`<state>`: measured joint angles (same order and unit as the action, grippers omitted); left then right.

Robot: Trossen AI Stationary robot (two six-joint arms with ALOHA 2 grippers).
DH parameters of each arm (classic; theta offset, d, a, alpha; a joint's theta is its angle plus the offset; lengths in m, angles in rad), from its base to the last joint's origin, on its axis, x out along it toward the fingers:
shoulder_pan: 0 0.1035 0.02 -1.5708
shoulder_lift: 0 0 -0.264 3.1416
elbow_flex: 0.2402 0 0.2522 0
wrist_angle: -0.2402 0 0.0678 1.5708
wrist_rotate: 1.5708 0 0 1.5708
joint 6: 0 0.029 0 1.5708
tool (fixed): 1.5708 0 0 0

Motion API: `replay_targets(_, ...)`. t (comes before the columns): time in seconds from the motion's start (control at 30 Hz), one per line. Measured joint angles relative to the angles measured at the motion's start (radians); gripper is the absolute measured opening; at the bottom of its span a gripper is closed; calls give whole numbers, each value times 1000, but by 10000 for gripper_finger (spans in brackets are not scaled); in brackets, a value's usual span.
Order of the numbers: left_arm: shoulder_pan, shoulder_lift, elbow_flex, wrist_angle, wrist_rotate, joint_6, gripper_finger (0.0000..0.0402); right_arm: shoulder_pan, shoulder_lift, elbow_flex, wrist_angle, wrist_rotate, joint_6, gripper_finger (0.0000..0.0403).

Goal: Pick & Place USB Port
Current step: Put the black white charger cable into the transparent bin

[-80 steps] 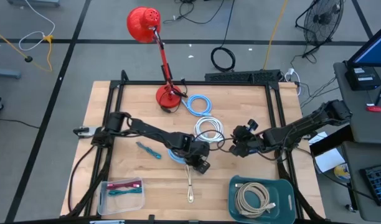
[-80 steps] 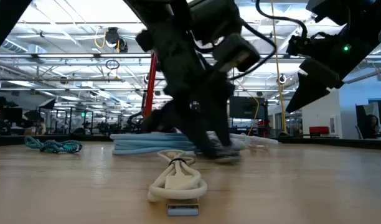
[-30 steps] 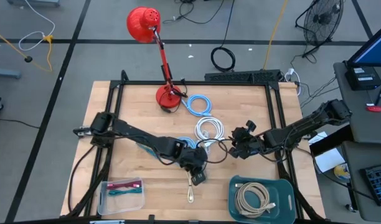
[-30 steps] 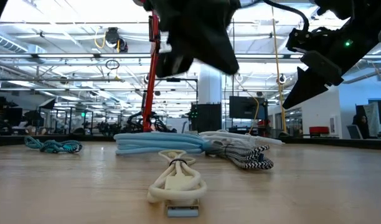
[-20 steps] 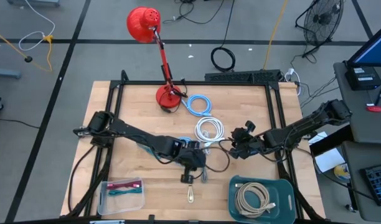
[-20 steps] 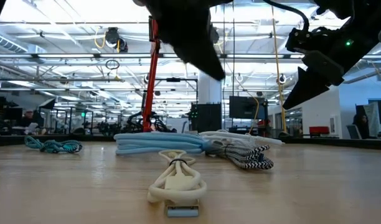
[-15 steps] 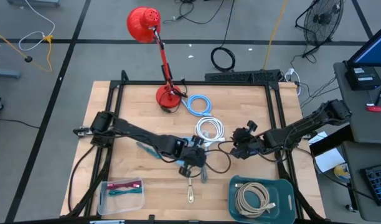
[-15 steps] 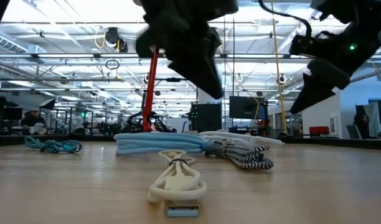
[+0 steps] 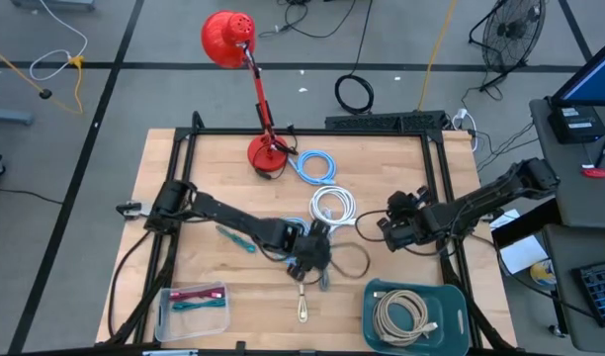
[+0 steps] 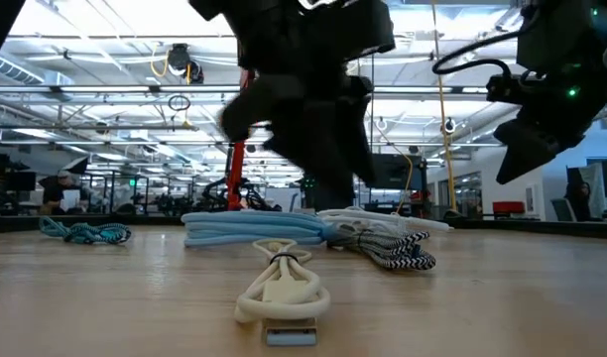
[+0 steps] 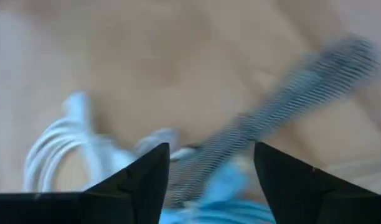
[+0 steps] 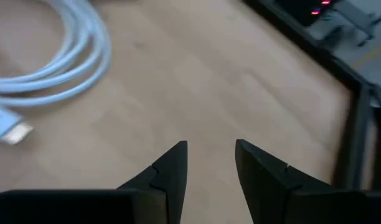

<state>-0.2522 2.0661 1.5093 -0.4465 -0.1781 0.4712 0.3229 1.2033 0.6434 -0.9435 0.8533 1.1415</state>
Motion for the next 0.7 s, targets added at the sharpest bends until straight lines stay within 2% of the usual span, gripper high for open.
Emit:
replay_targets(0.17, -61, 6, 2, -50, -68, 150, 241, -29, -67, -11, -36, 11, 8, 128)
replay_targets(0.3, -81, 15, 21, -90, -189, 210, 228, -57, -134, -61, 35, 9, -28, 128)
replay_targets(0.43, -47, 23, 96, -83, -182, 37, 210, -78, -195, -132, 120, -16, -56, 128)
replay_targets(0.53, -19, 23, 150, -51, -130, -82, 193, -88, -231, -172, 149, -58, -57, 128)
replay_targets(0.6, -13, 24, 198, -73, -121, -160, 180, -88, -248, -192, 161, -77, -57, 128)
replay_targets(0.7, 2, 23, 269, -114, -46, -336, 160, -88, -266, -202, 169, -95, -62, 128)
